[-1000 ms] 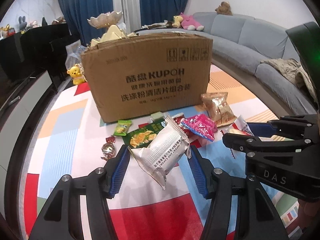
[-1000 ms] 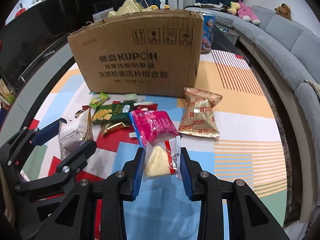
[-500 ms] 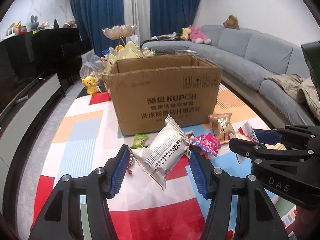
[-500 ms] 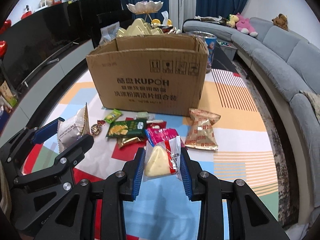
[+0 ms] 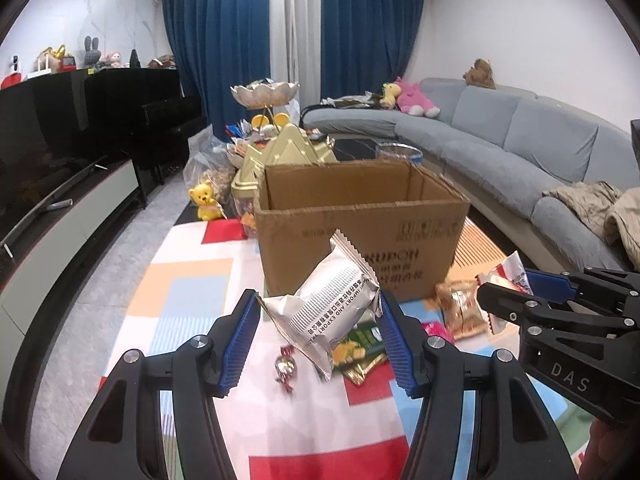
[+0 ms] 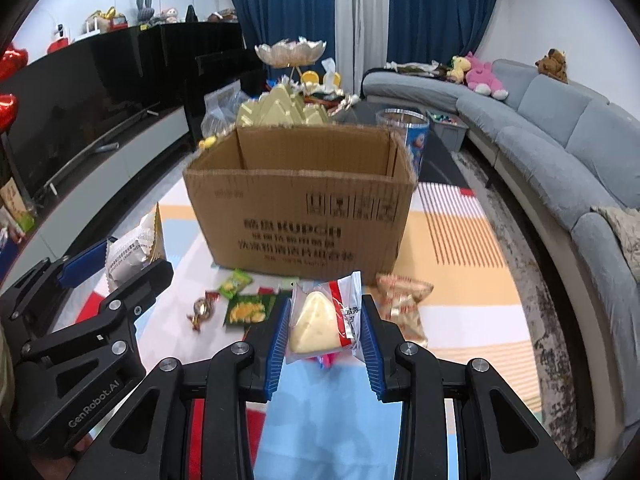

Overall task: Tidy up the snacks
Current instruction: 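Lift both held snacks and carry them over the open cardboard box, then open both grippers to drop the snacks into the box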

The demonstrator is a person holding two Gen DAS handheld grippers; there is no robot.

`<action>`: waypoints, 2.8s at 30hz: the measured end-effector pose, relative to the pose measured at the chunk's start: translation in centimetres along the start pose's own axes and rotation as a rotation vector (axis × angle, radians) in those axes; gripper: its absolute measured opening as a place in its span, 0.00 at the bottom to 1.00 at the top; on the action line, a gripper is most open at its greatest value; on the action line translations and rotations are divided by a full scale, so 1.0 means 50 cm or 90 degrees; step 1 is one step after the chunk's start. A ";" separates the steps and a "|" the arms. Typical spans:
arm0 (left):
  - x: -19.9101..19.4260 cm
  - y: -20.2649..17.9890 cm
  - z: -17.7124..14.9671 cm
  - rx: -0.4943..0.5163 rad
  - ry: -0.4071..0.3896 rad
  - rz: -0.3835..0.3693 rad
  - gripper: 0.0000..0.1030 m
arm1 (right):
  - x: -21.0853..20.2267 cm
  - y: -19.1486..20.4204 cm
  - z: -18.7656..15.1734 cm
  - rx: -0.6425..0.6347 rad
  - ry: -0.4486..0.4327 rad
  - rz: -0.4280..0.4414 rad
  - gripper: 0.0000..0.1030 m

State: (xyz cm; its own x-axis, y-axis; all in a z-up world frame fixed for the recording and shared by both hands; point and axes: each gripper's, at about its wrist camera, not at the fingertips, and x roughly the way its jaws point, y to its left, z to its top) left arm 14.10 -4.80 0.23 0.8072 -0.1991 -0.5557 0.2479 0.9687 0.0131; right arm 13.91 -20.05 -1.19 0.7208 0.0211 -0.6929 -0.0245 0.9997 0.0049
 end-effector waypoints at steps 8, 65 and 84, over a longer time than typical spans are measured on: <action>0.014 0.010 0.045 -0.013 -0.024 0.013 0.57 | -0.002 -0.006 0.052 0.008 -0.040 -0.012 0.35; 0.230 0.046 0.218 -0.026 -0.032 0.048 0.62 | 0.159 -0.032 0.250 0.010 -0.088 -0.018 0.36; 0.179 0.053 0.225 -0.012 -0.065 0.099 0.97 | 0.111 -0.053 0.252 0.026 -0.128 -0.065 0.88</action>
State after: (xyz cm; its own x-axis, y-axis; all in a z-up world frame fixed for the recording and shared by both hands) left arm 28.04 -5.69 4.64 0.8855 -0.0601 -0.4607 0.1071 0.9913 0.0766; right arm 26.71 -22.40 4.06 0.8415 -0.0820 -0.5340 0.0807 0.9964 -0.0257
